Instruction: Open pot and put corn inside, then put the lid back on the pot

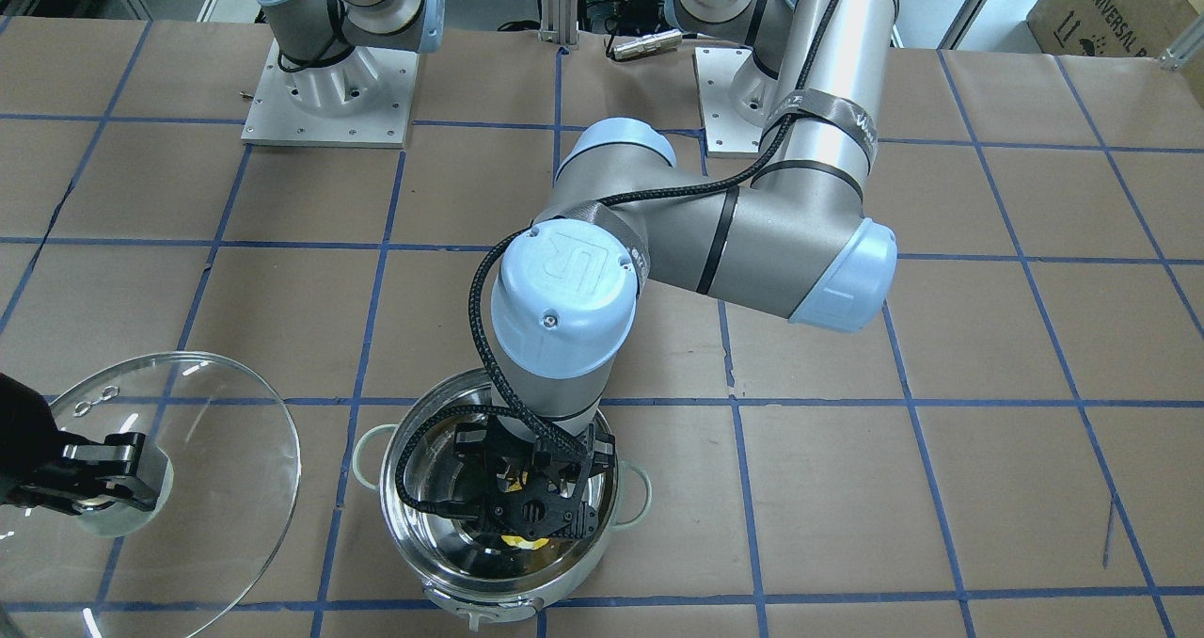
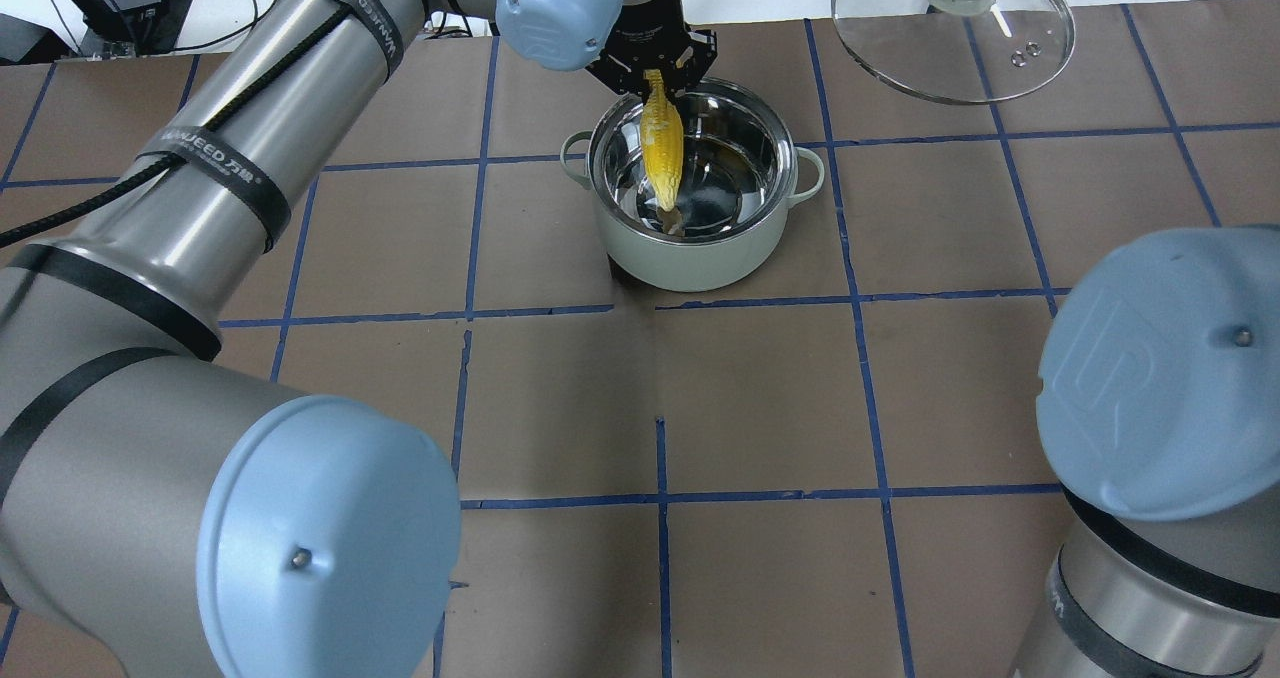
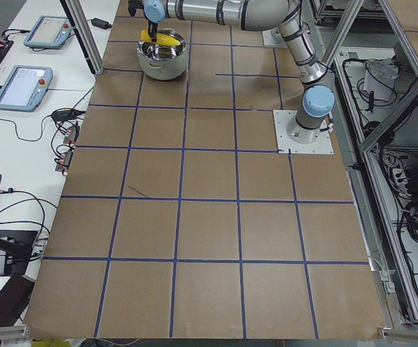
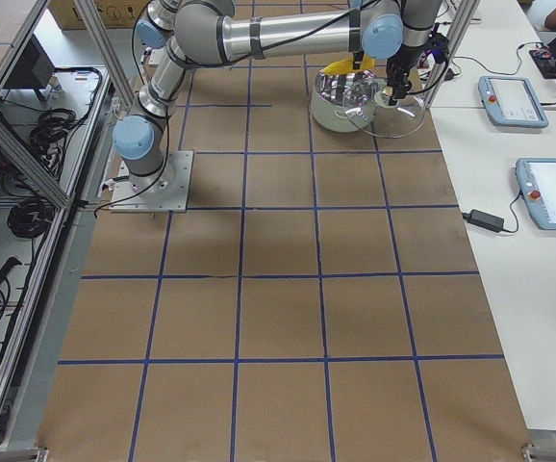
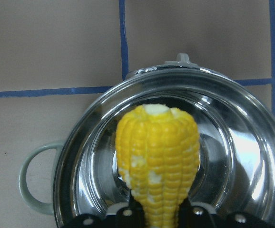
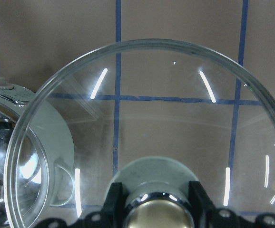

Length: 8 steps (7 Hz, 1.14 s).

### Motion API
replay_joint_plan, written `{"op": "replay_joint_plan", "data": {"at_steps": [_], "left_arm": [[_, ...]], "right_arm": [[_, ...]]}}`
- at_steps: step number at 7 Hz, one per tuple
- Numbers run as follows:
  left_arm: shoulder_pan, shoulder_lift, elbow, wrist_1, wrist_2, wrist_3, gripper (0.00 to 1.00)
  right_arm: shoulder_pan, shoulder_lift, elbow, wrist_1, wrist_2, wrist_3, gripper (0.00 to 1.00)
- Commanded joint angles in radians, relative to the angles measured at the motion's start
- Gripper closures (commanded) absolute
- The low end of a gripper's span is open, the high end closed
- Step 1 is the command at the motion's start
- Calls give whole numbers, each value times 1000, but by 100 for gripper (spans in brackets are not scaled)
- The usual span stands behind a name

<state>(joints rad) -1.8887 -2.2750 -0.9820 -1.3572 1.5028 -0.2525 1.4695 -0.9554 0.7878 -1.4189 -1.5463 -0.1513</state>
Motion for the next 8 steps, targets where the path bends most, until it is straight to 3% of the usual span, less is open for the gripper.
{"op": "replay_joint_plan", "data": {"at_steps": [1, 5, 8], "left_arm": [[-1, -1, -3, 1, 4, 59, 0], [20, 41, -4, -16, 5, 68, 0], [173, 232, -97, -225, 7, 183, 0]], "right_arm": [[0, 1, 4, 2, 0, -2, 94], [12, 7, -2, -3, 3, -1, 94], [106, -22, 17, -2, -6, 62, 94]]}}
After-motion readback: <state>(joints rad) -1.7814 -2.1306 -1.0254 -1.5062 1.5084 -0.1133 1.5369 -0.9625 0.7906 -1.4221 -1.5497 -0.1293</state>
